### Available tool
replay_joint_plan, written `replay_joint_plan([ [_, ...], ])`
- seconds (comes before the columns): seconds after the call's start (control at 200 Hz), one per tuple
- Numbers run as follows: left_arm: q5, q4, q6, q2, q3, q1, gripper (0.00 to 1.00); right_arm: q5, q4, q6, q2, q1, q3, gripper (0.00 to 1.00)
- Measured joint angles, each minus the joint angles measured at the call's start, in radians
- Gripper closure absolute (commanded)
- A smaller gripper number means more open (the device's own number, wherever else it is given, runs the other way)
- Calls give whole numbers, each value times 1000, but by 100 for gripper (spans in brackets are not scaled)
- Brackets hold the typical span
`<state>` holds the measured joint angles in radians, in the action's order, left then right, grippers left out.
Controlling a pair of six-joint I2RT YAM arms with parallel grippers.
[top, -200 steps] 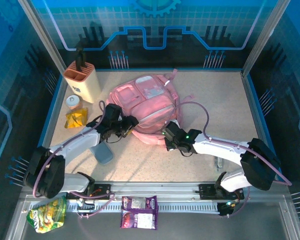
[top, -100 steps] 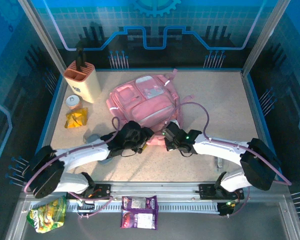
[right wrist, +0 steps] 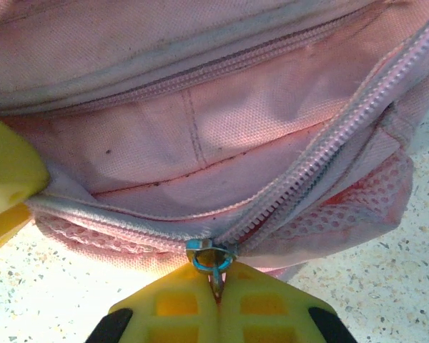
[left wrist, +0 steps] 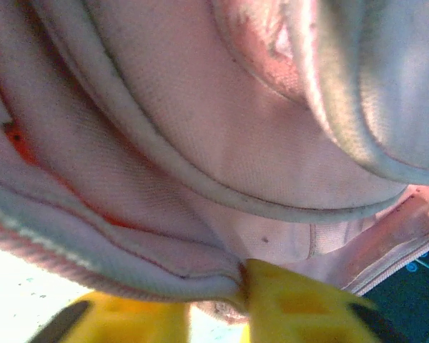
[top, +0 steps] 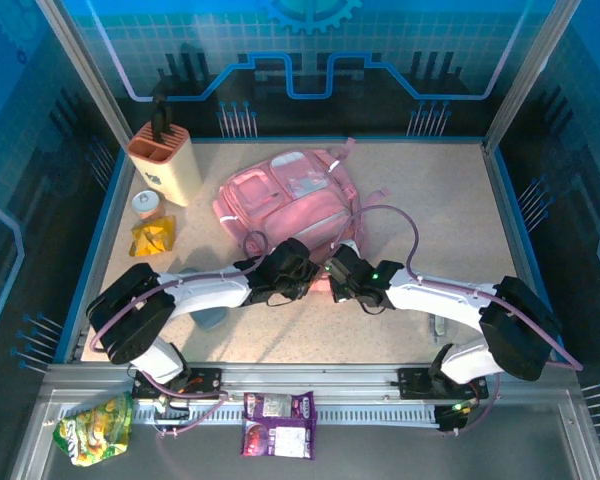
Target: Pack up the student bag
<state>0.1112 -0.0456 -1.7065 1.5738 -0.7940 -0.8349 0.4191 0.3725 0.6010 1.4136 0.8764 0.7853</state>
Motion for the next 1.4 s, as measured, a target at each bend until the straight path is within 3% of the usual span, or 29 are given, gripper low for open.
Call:
replay_joint_plan([
  [0.055, 6, 4, -1, -4, 0, -2, 100, 0, 0, 0, 0, 0, 0, 100],
  [0.39, 43, 91, 79, -211, 60, -6, 100, 24, 5, -23, -24, -2, 0, 100],
  [0.635, 43, 184, 218, -386, 96, 27, 100, -54, -7, -59, -65, -87, 15, 100],
  [0.976, 1, 368, 447, -583, 101, 162, 100, 9, 87, -82, -98, -176, 10, 100],
  [1.276, -45, 391, 549, -542, 95, 237, 100, 45, 184, -78, -149, -186, -23, 100],
  [1.401, -54, 369, 518, -528, 104, 209, 76, 43, 191, -70, -150, -158, -23, 100],
])
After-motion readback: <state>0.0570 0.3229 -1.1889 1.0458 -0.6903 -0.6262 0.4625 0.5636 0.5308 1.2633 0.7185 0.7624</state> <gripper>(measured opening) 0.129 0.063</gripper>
